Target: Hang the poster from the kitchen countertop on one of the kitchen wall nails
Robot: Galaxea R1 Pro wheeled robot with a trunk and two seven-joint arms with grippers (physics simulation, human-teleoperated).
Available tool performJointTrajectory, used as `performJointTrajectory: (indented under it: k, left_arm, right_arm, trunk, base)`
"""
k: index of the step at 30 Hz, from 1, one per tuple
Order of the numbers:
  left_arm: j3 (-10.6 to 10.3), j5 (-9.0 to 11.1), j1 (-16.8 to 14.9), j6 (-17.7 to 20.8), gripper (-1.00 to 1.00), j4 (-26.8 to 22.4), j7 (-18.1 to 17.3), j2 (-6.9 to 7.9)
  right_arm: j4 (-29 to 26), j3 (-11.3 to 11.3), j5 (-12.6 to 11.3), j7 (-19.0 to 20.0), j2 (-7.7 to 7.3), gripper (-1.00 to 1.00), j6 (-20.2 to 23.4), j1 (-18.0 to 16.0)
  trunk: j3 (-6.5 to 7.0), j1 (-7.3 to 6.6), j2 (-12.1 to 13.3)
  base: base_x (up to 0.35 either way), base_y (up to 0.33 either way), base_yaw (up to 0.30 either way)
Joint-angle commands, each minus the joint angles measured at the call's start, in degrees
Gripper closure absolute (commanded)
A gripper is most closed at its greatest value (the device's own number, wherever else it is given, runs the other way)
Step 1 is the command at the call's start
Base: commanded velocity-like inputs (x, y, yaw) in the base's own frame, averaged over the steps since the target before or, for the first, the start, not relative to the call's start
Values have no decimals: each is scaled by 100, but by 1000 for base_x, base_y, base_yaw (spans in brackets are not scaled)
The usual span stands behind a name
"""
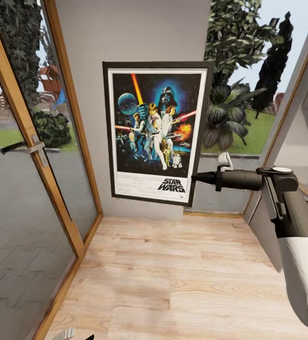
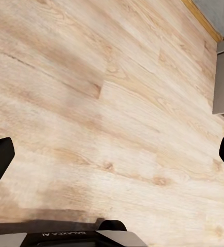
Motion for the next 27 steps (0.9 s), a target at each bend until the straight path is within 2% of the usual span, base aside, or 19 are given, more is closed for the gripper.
performJointTrajectory:
  k: [1, 10, 17, 27]
  left_arm:
    - [-48, 23, -6, -47, -100, 4, -4, 2]
    - [-48, 23, -6, -50, -100, 4, -5, 3]
    - [-43, 23, -6, -52, -100, 4, -9, 9]
    - [-40, 28, -6, -53, -100, 4, -9, 10]
  right_arm:
    - [5, 3, -23, 13, -1, 100, 63, -56]
    - [12, 27, -19, -10, 1, 100, 236, -170]
    - [18, 381, -25, -32, 1, 100, 244, -178]
    - [1, 445, -28, -36, 1, 100, 241, -184]
  trunk:
    - [-13, 4, -12]
    - [-13, 4, -12]
    - [-13, 4, -12]
    - [-13, 4, -12]
  base:
    - [0, 0, 0]
    - [0, 0, 0]
    - [0, 0, 0]
    - [0, 0, 0]
